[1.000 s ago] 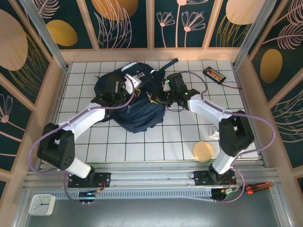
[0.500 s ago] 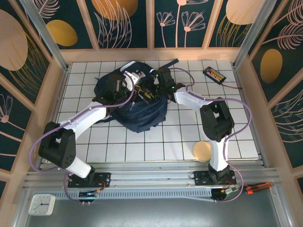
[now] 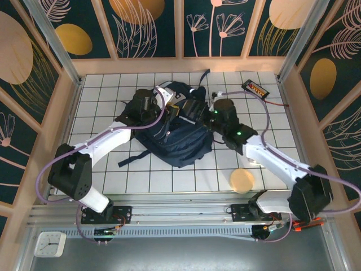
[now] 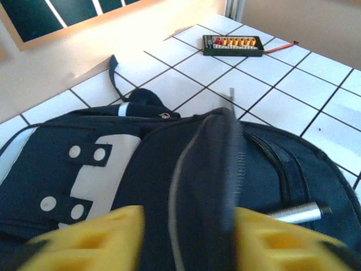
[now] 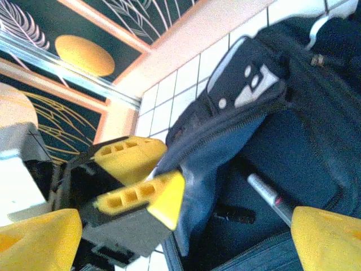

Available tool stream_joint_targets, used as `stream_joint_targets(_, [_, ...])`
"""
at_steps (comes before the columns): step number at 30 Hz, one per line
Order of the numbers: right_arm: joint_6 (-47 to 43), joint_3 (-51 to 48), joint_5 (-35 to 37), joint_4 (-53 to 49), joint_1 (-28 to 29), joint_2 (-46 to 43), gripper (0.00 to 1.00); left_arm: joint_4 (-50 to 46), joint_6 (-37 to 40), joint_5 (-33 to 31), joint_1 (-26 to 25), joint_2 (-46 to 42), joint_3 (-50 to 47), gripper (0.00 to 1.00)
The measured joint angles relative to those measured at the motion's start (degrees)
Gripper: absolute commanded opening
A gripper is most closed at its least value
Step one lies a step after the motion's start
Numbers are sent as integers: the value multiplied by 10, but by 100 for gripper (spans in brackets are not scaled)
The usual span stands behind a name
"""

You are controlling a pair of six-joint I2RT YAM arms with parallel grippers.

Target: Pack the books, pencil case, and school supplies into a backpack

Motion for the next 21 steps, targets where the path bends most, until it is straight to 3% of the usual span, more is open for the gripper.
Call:
stream_joint_targets(2, [-7,27,7,-27,3,17,93,0,-10,-2,3,-1,-1,87])
stream_joint_targets(6, [-5,71,21,-111,31,74,87,-3,-19,-8,4,-22,-20,98])
stream_joint_targets(9, [3,74,26,-148,37,81,81,-19,-27,-18,5,-53,-50,99])
stream_joint_targets(14, [10,83,44,-207,64,81,82,-74,-79,-70,17,-112,-57,98])
stream_joint_targets(21, [73,108,59,-285,89,79,83,-137,-241,-78,112,-193,-139,96])
